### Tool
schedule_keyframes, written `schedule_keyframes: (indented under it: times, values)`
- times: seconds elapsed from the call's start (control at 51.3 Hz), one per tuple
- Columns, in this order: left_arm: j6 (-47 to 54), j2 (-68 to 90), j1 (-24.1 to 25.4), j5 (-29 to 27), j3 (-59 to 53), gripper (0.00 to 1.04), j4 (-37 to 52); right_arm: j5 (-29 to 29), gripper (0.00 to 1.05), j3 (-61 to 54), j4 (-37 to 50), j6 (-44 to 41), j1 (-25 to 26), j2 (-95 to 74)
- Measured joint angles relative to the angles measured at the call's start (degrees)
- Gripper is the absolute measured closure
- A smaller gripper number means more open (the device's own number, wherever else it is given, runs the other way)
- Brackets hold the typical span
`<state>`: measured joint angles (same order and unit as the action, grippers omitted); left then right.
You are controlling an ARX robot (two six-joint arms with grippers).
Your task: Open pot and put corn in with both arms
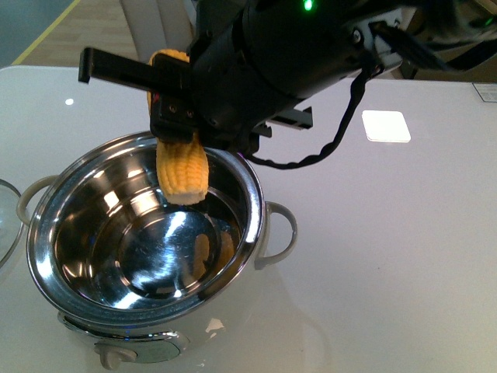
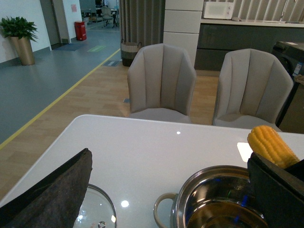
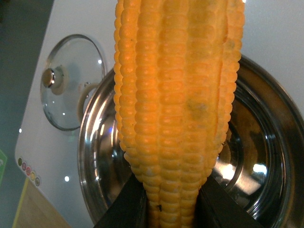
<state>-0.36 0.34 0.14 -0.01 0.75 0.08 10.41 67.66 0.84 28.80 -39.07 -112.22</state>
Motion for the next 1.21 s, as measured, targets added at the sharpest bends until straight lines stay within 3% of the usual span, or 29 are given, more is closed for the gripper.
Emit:
schedule_keyframes:
  times: [0.136, 0.331, 0.545, 0.721, 1.208]
  values:
    - [0.0, 0.0, 0.0, 0.0, 0.0, 0.07, 0.0, 0.3, 0.86, 0.0, -0.2, 0.2, 0.0, -1.6]
    - [0.0, 0.0, 0.0, 0.0, 0.0, 0.07, 0.0, 1.0, 0.52, 0.0, -0.8, 0.6, -0.1, -2.3]
    - [0.0, 0.0, 0.0, 0.0, 0.0, 0.07, 0.0, 1.7, 0.07, -1.1, -0.7, 1.4, 0.0, -2.1]
    - [0.0, 0.0, 0.0, 0.0, 0.0, 0.07, 0.0, 3.0, 0.09, -5.5, 1.5, 1.8, 4.0, 3.2]
    - [0.0, 0.0, 0.0, 0.0, 0.0, 0.07, 0.0, 6.3, 0.09, -23.5, 3.7, -4.0, 28.5, 34.5]
